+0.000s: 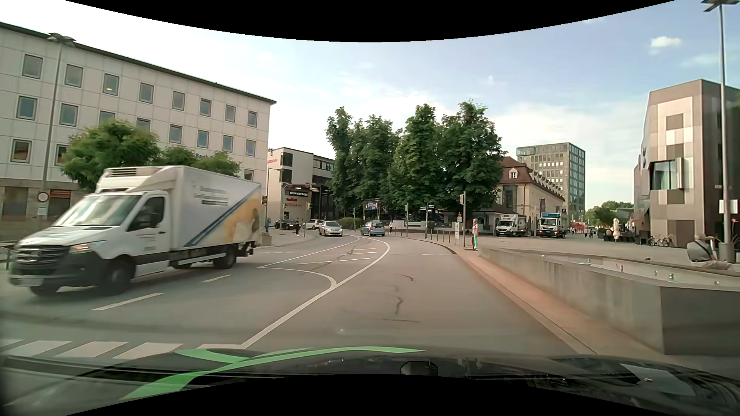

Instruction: Follow the waypoints while adhering to traffic rules and regulations

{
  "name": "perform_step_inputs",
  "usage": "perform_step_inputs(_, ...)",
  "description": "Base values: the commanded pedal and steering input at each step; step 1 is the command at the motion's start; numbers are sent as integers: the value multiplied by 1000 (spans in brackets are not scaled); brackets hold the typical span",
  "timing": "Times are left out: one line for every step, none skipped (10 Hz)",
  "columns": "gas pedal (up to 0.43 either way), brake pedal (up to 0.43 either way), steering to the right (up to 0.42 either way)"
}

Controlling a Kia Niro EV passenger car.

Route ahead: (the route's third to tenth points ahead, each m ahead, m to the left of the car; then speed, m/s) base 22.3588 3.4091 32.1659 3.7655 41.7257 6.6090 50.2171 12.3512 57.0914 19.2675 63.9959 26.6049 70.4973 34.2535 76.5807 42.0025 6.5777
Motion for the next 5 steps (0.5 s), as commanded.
perform_step_inputs(150, 0, 68)
perform_step_inputs(150, 0, 57)
perform_step_inputs(150, 0, 49)
perform_step_inputs(150, 0, 47)
perform_step_inputs(150, 0, 45)
